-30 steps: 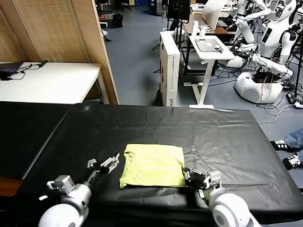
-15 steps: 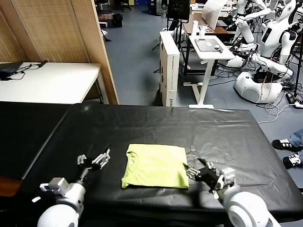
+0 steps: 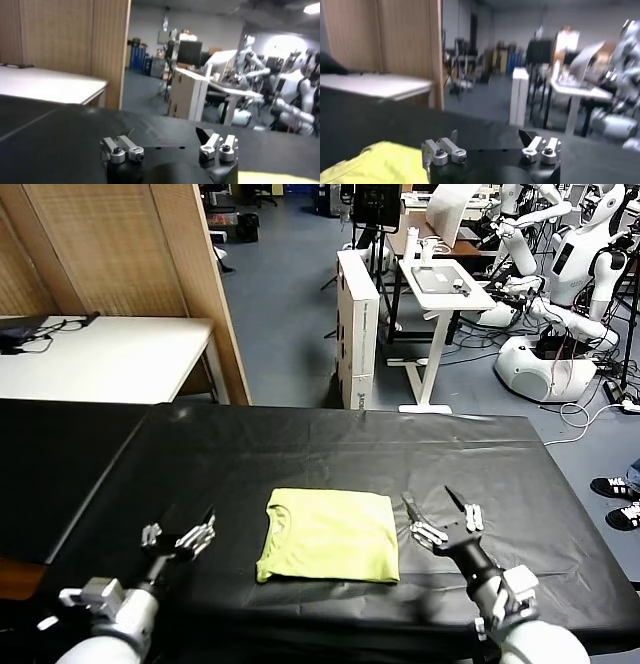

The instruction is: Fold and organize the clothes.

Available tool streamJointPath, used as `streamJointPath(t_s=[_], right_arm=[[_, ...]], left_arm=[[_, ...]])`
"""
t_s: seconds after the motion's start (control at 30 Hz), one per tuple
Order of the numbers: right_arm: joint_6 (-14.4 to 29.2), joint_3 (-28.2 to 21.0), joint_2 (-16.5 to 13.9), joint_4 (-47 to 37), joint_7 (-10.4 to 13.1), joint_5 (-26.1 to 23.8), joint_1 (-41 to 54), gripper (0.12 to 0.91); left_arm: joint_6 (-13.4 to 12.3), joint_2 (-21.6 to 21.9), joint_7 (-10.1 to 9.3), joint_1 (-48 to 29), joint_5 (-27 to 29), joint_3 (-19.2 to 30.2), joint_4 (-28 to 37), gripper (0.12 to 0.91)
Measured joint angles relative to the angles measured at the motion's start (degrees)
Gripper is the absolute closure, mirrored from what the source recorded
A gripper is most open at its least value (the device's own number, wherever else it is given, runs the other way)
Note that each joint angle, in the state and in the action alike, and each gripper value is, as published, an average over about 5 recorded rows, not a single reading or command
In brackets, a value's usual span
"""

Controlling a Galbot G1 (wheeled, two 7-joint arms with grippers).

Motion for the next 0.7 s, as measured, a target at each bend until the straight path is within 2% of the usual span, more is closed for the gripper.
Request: streamJointPath(t_s=[0.13, 0.27, 0.43, 0.7], right_arm=[[7.39, 1.77, 1.73, 0.47, 0.39, -4.09, -5.35, 0.118], [11.44, 3.52, 3.35, 1.91, 1.97, -7.30, -11.09, 0.118], [13.71, 5.79, 5.52, 4.91, 4.20, -10.30, -19.19, 0.118], [14.64, 6.64, 7.98, 7.70, 6.96, -13.53, -27.81, 0.118]], left_arm=[[-0.58, 1.08, 0.01, 4.31, -0.48, -2.72, -1.50, 0.123], [-1.14, 1.22, 0.05, 8.17, -0.18, -5.20, -2.72, 0.123], [-2.86, 0.35, 1.01, 12.80, 1.35, -7.95, -4.02, 0.123], [-4.71, -1.59, 2.90, 20.91, 2.58, -12.48, -6.07, 0.123]])
